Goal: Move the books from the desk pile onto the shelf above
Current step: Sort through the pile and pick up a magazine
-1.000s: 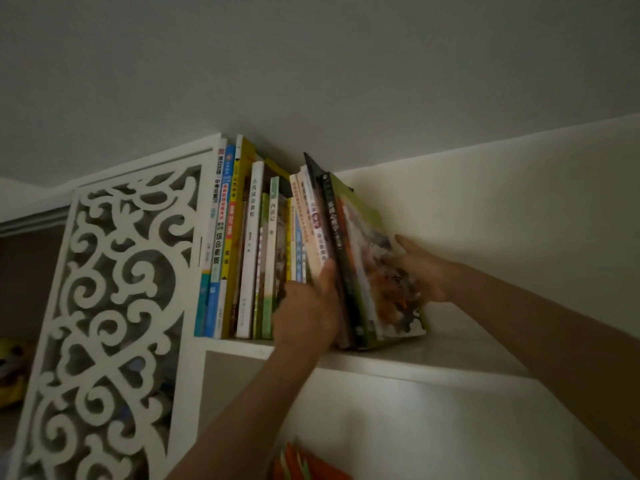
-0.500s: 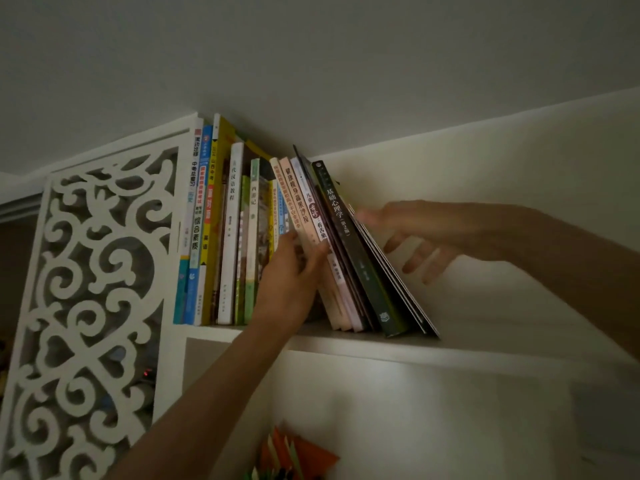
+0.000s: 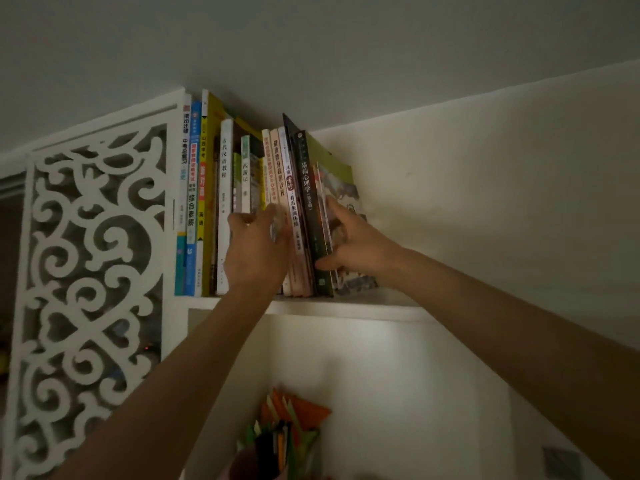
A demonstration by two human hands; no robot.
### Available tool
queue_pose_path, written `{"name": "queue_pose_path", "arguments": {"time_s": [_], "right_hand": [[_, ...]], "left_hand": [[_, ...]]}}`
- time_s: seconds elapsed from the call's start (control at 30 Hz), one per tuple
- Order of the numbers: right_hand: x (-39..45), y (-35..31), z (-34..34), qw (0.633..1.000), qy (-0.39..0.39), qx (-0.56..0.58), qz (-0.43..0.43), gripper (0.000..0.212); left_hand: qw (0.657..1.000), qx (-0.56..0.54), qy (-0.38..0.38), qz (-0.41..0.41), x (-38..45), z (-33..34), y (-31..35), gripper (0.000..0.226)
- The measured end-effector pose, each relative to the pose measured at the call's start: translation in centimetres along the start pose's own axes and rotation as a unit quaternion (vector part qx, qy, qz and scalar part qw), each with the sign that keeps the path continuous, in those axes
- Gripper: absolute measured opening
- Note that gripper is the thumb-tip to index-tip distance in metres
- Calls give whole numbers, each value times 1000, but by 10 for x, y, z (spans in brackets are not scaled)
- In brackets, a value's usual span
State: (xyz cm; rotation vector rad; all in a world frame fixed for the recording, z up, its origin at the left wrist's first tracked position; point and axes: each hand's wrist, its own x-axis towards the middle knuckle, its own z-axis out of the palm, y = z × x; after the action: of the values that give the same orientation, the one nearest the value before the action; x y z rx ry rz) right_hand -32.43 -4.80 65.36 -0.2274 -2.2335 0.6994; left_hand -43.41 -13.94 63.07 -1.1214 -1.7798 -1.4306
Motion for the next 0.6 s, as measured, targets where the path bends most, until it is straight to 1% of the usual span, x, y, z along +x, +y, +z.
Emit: {"name": "queue_pose_path", "arguments": {"time_s": [0.03,0.07,0.23,0.33,0.43,0.5,0.53,0.6], "right_hand": [[-4,1,-3,1000,-1,2,4,105],[-8,4,-5,1000,-2,-2,5,97],[-42,-7,-20,999,-16,-35,30,53],[-71,-17,-31,989,58,-131,25,53],[-126,-20,-40,972,118,-202,1,37],[-177,-24,-45,963,139,-229,-9,24],[-206,-25,-47,962,140,-235,3,19],[-263,-19,-50,958,121,-253,59,16]], "left_hand": [[999,34,11,7,-7,-3,-1,39],[999,32,7,17,-14,-6,-2,39],[996,-32,-56,57,-38,-22,-21,37],[992,-75,-56,84,-60,-23,-20,29],[978,-151,-76,121,-94,-14,-4,17],[962,-200,-119,142,-128,-6,11,13],[951,-225,-149,150,-146,-1,19,11],[927,-270,-209,159,-188,13,33,8]]}}
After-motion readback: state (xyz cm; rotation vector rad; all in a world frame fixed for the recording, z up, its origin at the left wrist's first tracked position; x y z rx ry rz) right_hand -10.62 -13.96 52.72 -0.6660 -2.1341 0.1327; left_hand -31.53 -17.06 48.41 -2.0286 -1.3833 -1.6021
